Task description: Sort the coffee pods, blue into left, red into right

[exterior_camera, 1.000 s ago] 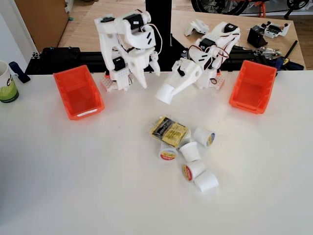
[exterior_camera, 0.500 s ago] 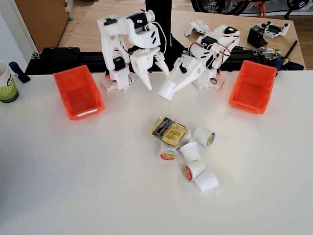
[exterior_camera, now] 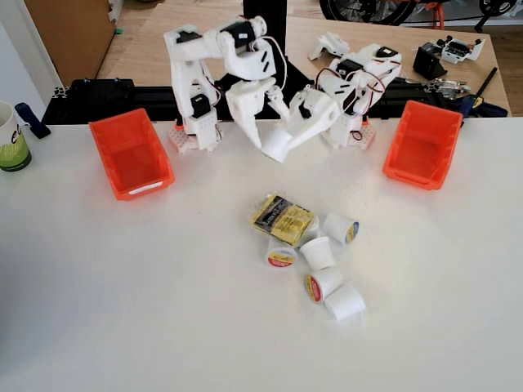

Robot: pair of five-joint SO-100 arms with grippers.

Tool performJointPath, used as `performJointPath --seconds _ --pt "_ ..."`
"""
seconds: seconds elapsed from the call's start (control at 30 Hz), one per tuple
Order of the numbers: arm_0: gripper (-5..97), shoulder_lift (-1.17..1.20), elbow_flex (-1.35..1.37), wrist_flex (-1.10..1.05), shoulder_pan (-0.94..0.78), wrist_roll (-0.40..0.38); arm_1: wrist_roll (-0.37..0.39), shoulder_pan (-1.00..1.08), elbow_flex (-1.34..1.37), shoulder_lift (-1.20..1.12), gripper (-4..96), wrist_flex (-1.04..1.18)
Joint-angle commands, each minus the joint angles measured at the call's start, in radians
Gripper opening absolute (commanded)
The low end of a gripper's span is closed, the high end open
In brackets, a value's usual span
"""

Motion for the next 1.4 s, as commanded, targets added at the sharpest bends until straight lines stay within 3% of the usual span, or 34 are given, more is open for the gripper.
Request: performJointPath --seconds 0.0,0.33,0.9,1.37 --pt "32 -0.012 -0.064 0.0 0.006 0.012 -0.014 0.005 -0.081 0.014 10.7 0.035" --pt "32 -0.006 -0.109 0.002 0.074 0.034 -0.017 0.005 -0.112 0.037 10.6 0.112" --pt "32 -0.083 -0.095 0.002 0.06 0.002 -0.063 0.028 -0.181 0.029 10.4 0.083" --pt "29 -0.087 0.071 0.002 0.028 -0.035 -0.06 0.018 -0.202 0.028 10.4 0.055"
